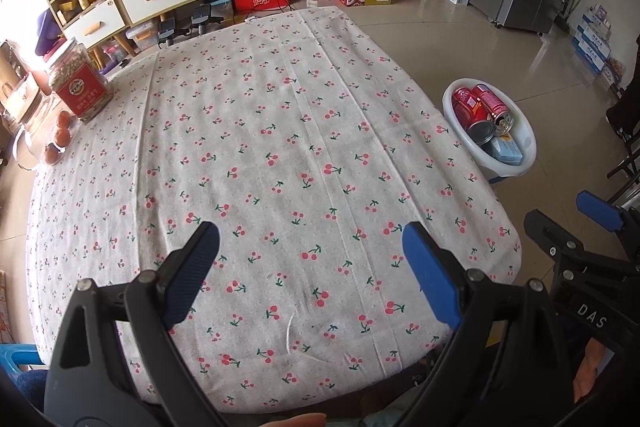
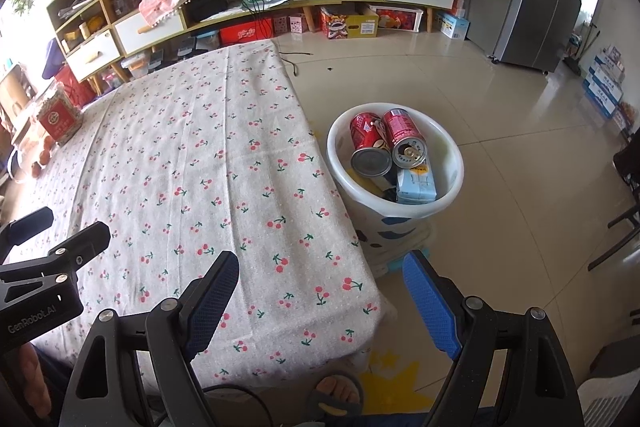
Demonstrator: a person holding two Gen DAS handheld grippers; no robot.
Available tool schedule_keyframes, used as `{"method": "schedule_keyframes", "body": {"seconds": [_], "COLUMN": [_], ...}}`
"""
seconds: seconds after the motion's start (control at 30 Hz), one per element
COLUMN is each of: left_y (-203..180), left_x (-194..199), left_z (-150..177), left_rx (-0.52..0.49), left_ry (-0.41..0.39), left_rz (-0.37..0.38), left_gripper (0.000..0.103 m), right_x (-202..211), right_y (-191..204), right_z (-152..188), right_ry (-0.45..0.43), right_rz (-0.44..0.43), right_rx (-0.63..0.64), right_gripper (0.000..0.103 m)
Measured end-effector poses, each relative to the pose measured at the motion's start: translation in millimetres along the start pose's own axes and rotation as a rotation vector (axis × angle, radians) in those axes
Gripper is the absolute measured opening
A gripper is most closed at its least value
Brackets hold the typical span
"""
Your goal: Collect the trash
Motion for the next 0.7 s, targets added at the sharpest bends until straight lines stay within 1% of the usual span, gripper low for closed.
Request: {"method": "schedule_keyframes", "body": {"seconds": [0.7], "left_y": [-5.8], "left_x": [3.5], "left_z": [-0.8], "left_rx": [-0.012], "left_ry": [-0.007], "left_rz": [0.009], "left_gripper": [0.093], "right_x": [-0.6], "right_y": [-0.1], "right_z": [0.2], "right_ry": [0.000], "right_rz": [0.003], "right_rx": [0.002], "right_gripper": [0.086]}}
Point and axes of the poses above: each gripper's, at about its wrist camera, not at the fingertips, and x roughly against the way its jaws point, y to its left, z to its underside, the point moved 10 cm from there along -x, roughly the way its jaws point, and after that the axes turned 5 degrees about -z, right-handed, at the moved point
